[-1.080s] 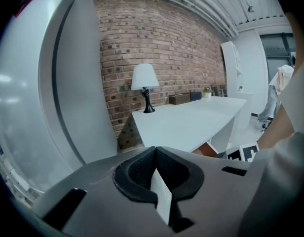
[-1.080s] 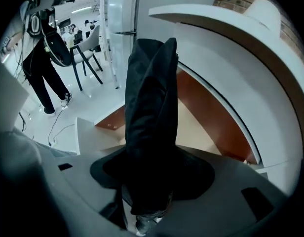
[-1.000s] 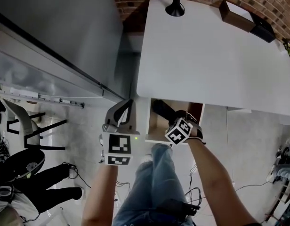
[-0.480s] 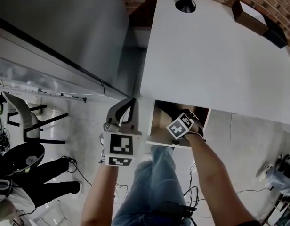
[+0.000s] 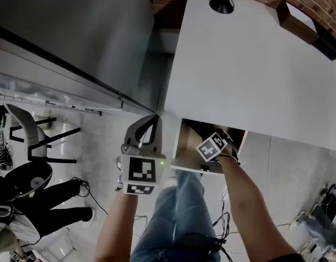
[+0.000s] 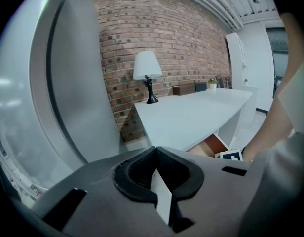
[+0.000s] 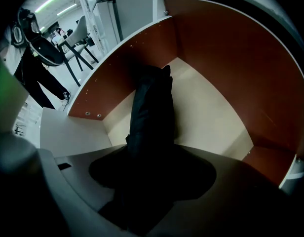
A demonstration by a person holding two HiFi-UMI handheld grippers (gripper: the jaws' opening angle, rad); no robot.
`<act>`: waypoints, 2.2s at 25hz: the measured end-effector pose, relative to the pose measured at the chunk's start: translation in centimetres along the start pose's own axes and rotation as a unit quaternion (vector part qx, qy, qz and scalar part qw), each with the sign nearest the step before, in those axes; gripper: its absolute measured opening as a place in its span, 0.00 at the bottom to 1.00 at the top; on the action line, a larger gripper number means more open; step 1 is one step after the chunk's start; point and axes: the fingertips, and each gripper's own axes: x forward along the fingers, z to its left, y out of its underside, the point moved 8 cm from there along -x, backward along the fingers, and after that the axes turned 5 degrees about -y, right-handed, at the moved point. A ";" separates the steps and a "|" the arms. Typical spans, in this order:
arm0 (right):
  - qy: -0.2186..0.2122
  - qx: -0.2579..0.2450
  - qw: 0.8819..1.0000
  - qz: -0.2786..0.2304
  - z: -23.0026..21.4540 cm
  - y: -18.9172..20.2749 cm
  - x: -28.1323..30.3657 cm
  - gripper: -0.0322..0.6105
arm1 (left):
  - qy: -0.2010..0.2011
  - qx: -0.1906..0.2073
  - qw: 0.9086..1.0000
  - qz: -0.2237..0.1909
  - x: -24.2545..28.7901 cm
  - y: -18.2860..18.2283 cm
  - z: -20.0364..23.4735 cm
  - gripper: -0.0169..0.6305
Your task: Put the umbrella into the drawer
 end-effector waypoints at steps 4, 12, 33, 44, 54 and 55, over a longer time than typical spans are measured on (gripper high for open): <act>0.017 -0.002 1.000 -0.009 0.1 0.0 0.0 0.47 | 0.002 0.003 1.000 0.000 0.1 -0.1 -0.1 0.03; 0.027 0.052 0.998 -0.020 0.2 0.1 -2.2 0.65 | 0.013 0.013 1.000 -0.013 -1.3 -1.1 -0.2 0.03; 0.037 0.087 0.994 -0.058 5.2 -0.2 -15.5 0.63 | 0.035 0.028 0.995 -0.084 -9.1 -5.8 0.6 0.03; -0.035 0.147 0.979 -0.135 8.6 -0.3 -22.3 0.54 | 0.043 0.021 0.991 -0.122 -13.0 -6.8 1.0 0.03; 0.052 0.159 0.965 -0.200 10.0 1.1 -30.4 0.48 | 0.045 0.016 0.986 -0.159 -16.7 -7.7 1.2 0.03; 0.053 0.160 0.963 -0.208 10.5 1.0 -31.2 0.48 | 0.045 0.016 0.986 -0.163 -17.1 -7.8 1.2 0.03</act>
